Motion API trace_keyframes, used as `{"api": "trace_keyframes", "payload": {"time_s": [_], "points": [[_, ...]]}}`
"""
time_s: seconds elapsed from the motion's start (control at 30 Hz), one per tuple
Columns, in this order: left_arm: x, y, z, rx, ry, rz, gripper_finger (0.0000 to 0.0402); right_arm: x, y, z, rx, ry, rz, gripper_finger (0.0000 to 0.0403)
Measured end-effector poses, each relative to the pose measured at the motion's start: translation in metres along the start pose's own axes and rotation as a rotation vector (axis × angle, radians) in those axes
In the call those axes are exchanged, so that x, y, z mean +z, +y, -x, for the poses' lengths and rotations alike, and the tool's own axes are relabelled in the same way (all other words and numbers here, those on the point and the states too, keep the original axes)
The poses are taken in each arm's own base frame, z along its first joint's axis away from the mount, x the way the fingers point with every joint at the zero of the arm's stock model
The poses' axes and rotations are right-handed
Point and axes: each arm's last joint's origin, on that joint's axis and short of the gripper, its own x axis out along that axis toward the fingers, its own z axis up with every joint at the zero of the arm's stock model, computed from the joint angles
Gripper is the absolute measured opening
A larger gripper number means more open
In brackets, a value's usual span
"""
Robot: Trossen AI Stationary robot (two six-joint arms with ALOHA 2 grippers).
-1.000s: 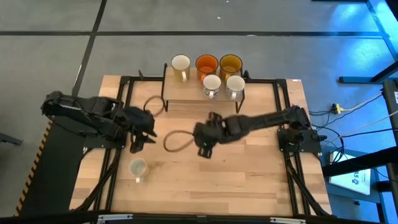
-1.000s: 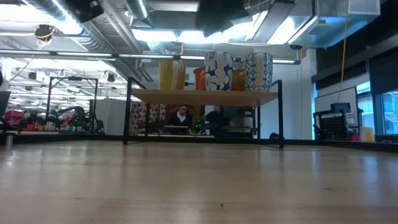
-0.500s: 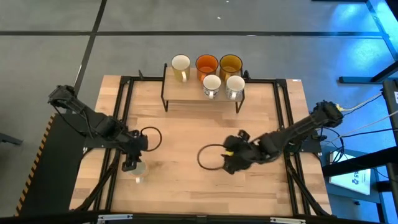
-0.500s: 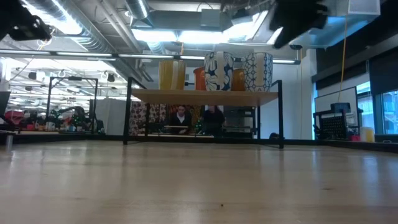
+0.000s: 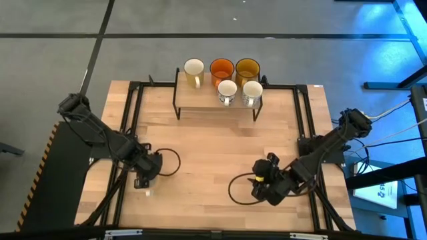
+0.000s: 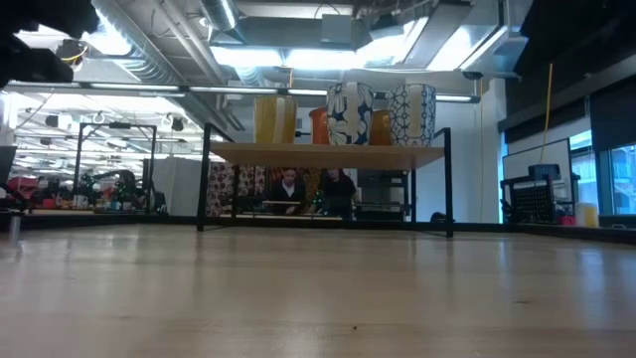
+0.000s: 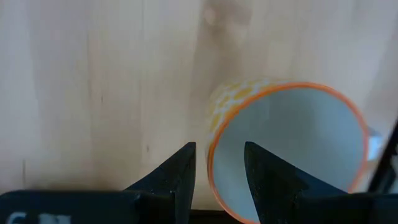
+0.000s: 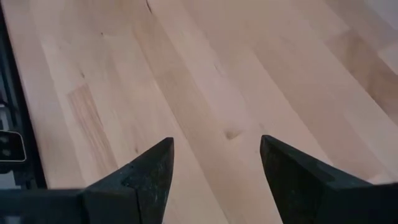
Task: Place coffee mugs
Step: Put the yellow patterned mug on the shelf
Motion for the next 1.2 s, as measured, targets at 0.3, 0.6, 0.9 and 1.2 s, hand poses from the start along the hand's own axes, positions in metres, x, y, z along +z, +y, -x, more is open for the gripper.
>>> {"api": "trace_keyframes", "payload": {"time_s": [0.3, 0.6, 0.9, 1.2], "points": [[0.008, -0.006, -0.021, 0.076, 0.07, -0.032, 0.0123, 0.0, 0.0, 0.001, -0.012, -0.026, 0.005, 0.0224], [0.011, -0.008, -0.027, 0.077, 0.09, -0.029, 0.0017, -0.001, -0.002, 0.001, -0.036, -0.035, 0.019, 0.0224], [0.045, -0.015, 0.038, 0.003, -0.046, -0.003, 0.0018, -0.001, -0.003, 0.001, -0.046, -0.03, 0.029, 0.0224], [0.078, 0.017, 0.124, 0.173, -0.335, 0.033, 0.0018, -0.001, -0.003, 0.0, -0.051, -0.039, 0.016, 0.0224]]}}
